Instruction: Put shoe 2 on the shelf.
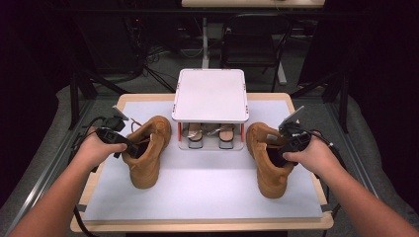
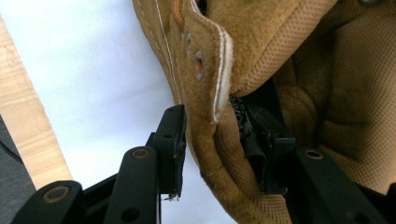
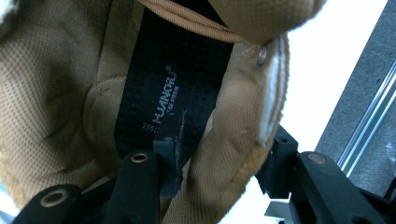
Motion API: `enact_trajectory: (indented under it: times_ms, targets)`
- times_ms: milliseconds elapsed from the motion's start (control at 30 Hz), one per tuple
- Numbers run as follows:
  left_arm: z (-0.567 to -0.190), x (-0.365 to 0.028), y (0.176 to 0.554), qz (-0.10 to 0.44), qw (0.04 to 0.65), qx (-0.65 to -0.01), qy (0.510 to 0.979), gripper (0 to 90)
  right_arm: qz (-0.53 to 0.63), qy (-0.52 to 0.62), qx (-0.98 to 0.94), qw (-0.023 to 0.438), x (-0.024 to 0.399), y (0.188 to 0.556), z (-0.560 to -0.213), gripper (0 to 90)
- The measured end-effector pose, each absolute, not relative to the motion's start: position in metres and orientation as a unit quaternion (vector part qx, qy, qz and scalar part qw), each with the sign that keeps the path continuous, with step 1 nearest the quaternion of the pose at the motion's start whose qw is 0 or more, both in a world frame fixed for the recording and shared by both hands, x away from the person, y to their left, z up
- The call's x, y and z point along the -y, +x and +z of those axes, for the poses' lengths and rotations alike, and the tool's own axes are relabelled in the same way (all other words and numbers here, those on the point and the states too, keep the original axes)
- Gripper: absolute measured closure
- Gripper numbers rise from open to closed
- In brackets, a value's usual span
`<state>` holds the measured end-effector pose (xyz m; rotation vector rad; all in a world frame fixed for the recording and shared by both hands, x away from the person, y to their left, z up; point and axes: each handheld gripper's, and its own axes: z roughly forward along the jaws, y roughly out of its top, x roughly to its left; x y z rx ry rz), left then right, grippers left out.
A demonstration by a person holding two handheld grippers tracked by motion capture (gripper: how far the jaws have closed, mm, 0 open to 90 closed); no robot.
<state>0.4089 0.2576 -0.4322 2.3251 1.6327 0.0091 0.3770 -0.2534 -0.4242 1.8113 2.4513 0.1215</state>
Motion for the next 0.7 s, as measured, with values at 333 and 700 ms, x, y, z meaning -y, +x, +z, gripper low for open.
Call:
enact_trajectory:
  times_ms: [333,700]
  targets:
    - [-0.444,-0.255,0.411,-0.001,0.134,-0.568,0.812,60.0,0.046,0.596,-0.801,0.042,0.256,0.378,-0.446,61.6]
    - [-0.454,-0.249,0.415,-0.006,0.112,-0.577,0.809,62.8,0.037,0.581,-0.811,0.046,0.254,0.378,-0.447,65.1]
